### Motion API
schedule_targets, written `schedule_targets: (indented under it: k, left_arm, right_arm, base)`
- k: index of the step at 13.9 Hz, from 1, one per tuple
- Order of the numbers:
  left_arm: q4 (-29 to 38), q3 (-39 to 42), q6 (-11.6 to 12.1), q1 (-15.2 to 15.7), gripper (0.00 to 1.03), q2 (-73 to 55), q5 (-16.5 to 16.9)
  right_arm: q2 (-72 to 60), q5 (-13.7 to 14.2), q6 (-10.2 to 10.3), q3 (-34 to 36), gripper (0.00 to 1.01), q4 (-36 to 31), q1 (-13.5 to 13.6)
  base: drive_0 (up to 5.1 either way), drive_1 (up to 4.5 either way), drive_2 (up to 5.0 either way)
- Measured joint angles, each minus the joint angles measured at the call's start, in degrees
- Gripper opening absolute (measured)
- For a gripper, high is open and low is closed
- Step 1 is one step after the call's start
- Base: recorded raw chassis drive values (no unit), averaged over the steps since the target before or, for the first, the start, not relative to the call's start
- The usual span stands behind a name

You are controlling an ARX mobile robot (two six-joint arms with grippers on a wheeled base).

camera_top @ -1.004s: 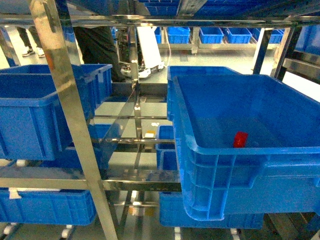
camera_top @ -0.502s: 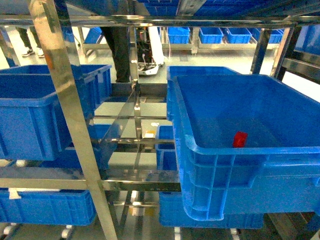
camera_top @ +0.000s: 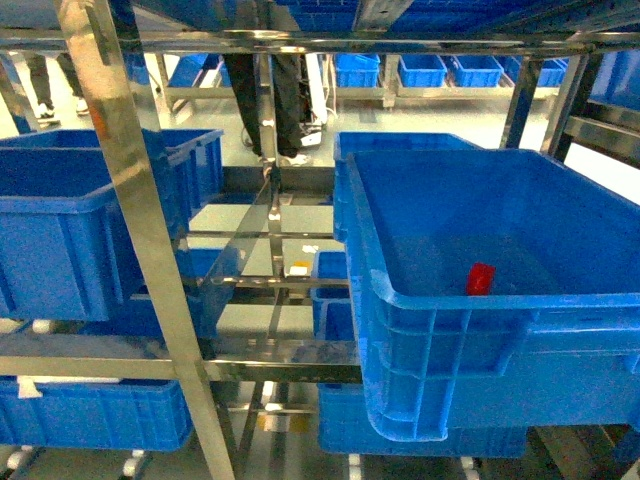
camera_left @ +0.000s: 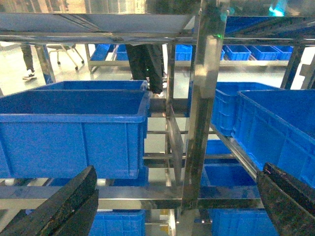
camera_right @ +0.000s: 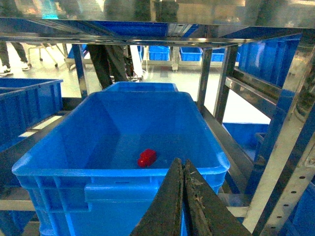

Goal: Pick red block from blue box to shelf

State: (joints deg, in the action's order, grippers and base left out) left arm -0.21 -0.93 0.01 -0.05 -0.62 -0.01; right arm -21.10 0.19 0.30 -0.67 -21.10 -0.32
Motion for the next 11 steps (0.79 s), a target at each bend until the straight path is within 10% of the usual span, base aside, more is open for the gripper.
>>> schedule_targets:
  k: [11]
  left_arm:
    - [0.0, 0.0, 0.0, 0.0, 0.98, 0.0, 0.0]
  right_arm:
    - [20.8, -0.2, 0.0, 0.0, 0.02, 20.2, 0.0]
  base:
    - [0.0, 0.0, 0.0]
